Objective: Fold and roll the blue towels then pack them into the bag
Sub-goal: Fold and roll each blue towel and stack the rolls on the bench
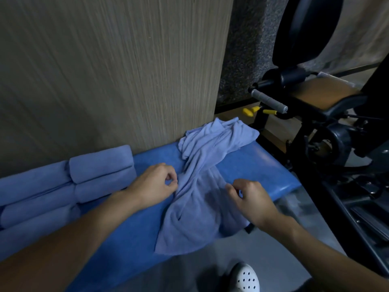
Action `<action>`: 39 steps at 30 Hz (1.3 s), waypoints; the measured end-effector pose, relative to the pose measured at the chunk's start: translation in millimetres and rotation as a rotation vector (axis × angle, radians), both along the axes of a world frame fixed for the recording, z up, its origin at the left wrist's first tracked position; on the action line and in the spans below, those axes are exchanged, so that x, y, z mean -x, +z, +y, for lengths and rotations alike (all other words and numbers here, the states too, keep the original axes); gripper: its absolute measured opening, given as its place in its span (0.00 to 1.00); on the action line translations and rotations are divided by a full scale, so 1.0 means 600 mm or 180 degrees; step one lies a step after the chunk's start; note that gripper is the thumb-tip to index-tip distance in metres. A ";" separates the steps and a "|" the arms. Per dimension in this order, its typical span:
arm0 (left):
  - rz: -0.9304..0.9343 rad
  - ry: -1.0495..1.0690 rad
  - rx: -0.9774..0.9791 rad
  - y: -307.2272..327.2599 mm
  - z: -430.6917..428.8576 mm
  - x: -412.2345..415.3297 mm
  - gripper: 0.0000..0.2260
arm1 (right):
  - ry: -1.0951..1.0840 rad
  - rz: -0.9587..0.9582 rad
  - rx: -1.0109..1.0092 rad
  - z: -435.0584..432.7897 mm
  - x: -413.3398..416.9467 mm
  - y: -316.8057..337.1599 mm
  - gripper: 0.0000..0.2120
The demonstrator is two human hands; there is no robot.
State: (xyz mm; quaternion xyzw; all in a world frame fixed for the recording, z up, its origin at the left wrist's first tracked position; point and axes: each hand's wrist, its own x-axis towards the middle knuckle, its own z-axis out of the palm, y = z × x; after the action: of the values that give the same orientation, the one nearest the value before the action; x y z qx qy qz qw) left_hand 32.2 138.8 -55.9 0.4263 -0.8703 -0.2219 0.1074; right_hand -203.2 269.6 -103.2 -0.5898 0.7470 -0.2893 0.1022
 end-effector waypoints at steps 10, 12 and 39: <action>0.0172 0.0672 0.0210 -0.051 -0.030 0.114 0.15 | -0.0293 -0.0571 -0.0639 -0.105 0.001 -0.029 0.15; -0.0013 0.0591 0.0315 -0.051 -0.036 0.136 0.19 | -0.0437 -0.0617 -0.0608 -0.126 0.002 -0.034 0.14; 0.2157 0.1576 0.0070 0.116 -0.013 0.038 0.19 | -0.1004 -0.3239 0.1084 -0.037 0.025 0.138 0.15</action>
State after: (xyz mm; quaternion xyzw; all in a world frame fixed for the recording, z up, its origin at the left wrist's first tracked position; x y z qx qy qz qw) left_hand 9.5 130.8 13.8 0.5243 -0.6594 -0.3078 0.4423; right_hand -218.5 247.3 -20.7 -0.2651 0.6254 -0.6659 0.3087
